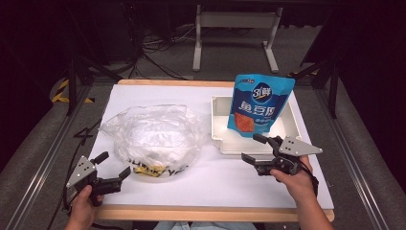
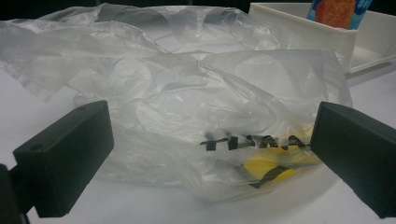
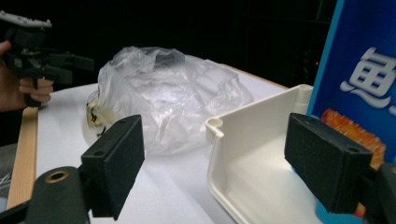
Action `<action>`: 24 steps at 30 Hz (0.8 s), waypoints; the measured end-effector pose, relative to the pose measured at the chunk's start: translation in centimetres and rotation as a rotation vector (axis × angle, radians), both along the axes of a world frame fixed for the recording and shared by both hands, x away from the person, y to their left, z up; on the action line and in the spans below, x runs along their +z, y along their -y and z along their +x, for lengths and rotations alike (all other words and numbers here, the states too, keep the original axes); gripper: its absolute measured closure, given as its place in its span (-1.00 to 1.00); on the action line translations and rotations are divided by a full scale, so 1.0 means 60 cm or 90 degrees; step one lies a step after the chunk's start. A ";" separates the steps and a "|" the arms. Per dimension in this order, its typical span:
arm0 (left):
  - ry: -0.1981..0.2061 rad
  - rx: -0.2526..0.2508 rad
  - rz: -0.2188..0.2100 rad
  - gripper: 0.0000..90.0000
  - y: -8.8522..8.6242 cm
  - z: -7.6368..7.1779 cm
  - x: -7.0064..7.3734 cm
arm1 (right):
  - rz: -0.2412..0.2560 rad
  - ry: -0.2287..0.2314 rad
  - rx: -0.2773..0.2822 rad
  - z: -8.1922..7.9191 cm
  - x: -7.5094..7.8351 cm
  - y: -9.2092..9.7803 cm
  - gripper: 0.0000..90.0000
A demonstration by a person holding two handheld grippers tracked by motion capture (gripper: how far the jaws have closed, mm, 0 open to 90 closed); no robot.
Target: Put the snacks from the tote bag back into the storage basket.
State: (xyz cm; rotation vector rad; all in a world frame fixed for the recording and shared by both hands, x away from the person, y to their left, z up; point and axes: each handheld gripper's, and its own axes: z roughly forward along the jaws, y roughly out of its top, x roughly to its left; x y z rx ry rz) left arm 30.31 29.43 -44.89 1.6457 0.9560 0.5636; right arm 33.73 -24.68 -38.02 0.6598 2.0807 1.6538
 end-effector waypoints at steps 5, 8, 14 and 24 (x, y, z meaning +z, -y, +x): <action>0.004 -0.001 -0.004 -1.00 0.000 0.001 -0.001 | -0.017 -0.005 0.004 0.004 -0.025 -0.008 -0.54; 0.004 -0.002 -0.005 -1.00 -0.001 0.001 -0.001 | -0.045 0.004 0.005 0.003 -0.038 -0.016 -0.54; 0.004 -0.006 -0.007 -1.00 -0.001 0.001 -0.001 | -0.064 0.002 0.013 0.005 -0.064 -0.029 -0.54; 0.001 -0.015 -0.004 -1.00 0.000 0.002 -0.001 | -0.073 -0.002 -0.024 0.009 -0.092 -0.039 -0.54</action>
